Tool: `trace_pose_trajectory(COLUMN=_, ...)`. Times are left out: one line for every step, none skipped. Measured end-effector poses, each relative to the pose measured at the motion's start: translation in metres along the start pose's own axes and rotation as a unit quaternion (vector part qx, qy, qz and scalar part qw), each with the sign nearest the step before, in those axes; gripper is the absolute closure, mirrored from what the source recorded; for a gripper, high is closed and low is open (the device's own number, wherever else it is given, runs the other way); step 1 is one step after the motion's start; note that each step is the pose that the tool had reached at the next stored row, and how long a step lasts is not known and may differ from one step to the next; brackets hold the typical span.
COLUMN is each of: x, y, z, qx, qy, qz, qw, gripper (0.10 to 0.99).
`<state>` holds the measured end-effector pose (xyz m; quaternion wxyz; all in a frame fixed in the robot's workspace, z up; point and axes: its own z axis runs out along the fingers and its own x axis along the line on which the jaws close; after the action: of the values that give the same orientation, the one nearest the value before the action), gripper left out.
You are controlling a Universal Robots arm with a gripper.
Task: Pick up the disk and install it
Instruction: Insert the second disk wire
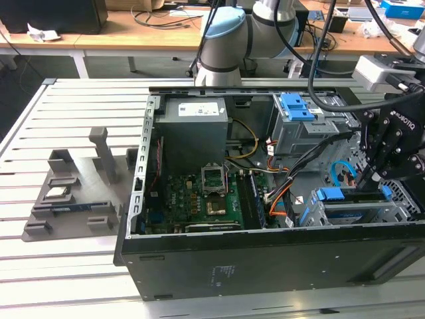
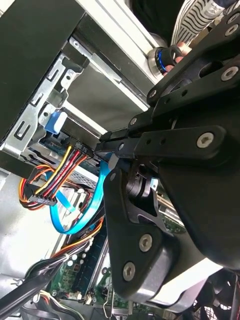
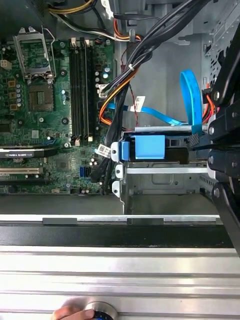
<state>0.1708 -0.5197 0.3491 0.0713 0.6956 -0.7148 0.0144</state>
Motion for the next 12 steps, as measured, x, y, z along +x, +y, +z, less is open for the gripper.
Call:
trace_pose_trajectory(x=-0.0001, y=-0.0001, z=0.0006, qx=-0.0001, qy=-0.0001, qz=0.001, qw=1.0000, gripper=0.925)
trace_pose_trajectory(x=-0.0001, y=-0.0002, z=0.0008, qx=-0.0001, qy=-0.0001, qz=0.001, qw=1.0000, gripper=0.925)
trace_pose_trajectory(x=-0.0002, y=-0.0002, z=0.0012, qx=-0.0001, qy=-0.0001, qz=0.001, qw=1.0000, gripper=0.925)
trace_pose_trajectory(x=-0.0002, y=-0.0002, z=0.0016, qx=-0.0001, qy=-0.0001, qz=0.001, qw=1.0000, gripper=0.925)
trace_pose_trajectory(x=-0.0003, y=-0.0003, z=0.0019, qx=-0.0002, qy=-0.0001, qz=0.001, qw=1.0000, gripper=0.925)
trace_pose_trajectory(x=-0.0005, y=-0.0003, z=0.0023, qx=-0.0002, qy=-0.0001, qz=0.001, qw=1.0000, gripper=0.925)
trace_pose_trajectory(x=-0.0005, y=-0.0003, z=0.0025, qx=-0.0002, qy=-0.0001, qz=0.001, qw=1.0000, gripper=0.925)
trace_pose_trajectory(x=-0.0007, y=-0.0003, z=0.0028, qx=-0.0002, qy=-0.0001, qz=0.001, qw=1.0000, gripper=0.925)
trace_pose_trajectory(x=-0.0009, y=-0.0003, z=0.0030, qx=-0.0002, qy=-0.0002, qz=0.001, qw=1.0000, gripper=0.925)
trace_pose_trajectory(x=-0.0014, y=-0.0004, z=0.0034, qx=-0.0002, qy=-0.0002, qz=0.001, qw=1.0000, gripper=0.925)
trace_pose_trajectory(x=-0.0019, y=-0.0004, z=0.0036, qx=-0.0002, qy=-0.0001, qz=0.001, qw=1.0000, gripper=0.925)
trace_pose_trajectory(x=-0.0030, y=-0.0004, z=0.0041, qx=-0.0002, qy=-0.0002, qz=0.001, qw=1.0000, gripper=0.925)
